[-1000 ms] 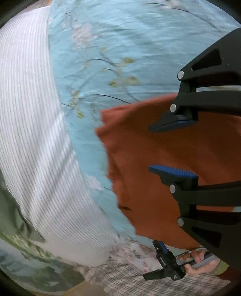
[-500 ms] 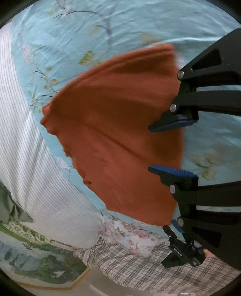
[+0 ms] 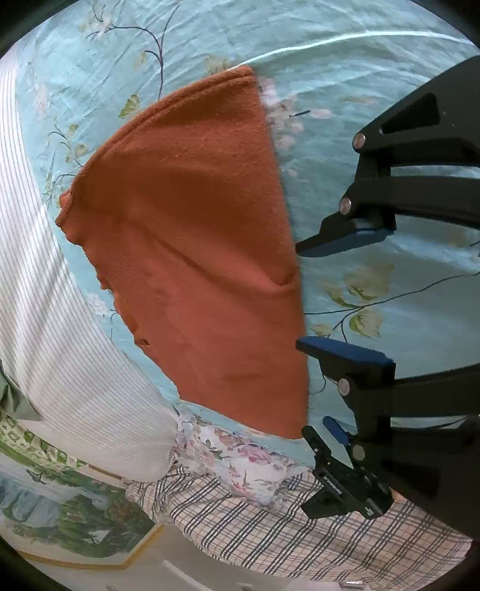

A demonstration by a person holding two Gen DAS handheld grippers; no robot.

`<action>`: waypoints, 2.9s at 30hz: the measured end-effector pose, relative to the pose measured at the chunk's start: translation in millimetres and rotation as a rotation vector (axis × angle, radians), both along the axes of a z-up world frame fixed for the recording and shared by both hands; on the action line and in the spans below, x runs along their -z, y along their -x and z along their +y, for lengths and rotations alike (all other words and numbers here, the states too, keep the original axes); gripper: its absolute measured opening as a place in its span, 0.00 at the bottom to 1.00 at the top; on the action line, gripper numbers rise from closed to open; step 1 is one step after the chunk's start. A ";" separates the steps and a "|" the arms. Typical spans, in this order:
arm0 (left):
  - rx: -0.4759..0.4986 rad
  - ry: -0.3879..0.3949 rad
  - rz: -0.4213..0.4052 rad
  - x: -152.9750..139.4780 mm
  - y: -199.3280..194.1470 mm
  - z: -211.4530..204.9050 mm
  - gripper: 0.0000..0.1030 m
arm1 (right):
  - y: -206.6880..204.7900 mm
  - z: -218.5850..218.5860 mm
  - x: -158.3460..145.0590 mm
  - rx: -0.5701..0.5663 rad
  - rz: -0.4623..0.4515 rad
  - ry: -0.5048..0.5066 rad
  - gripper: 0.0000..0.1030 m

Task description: Fold small clothes

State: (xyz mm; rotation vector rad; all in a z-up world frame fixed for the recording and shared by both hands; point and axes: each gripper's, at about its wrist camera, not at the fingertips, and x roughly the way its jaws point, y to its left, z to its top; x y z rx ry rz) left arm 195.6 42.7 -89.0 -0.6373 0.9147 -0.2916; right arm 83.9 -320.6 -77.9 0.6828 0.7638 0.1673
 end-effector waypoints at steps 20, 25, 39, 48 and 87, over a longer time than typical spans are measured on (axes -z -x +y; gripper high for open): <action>-0.116 -0.046 -0.026 -4.0 -101.4 -4.0 0.13 | -1.9 -17.0 -7.5 0.031 -0.012 -0.015 0.49; -0.042 -0.118 -0.147 -38.4 -86.2 -28.7 0.09 | -8.1 -32.9 -14.5 0.032 -0.025 -0.009 0.49; 0.289 -0.664 -0.459 -56.2 -16.4 -202.6 0.09 | -81.1 -55.3 -19.5 -0.094 0.012 -0.114 0.49; 0.363 -0.848 -0.534 -24.5 3.0 -234.9 0.09 | -159.5 -22.3 -6.2 -0.227 0.067 -0.204 0.76; 0.612 -0.569 -0.469 -59.3 26.3 -363.6 0.11 | -165.6 -114.8 -46.8 -0.197 -0.044 0.190 0.18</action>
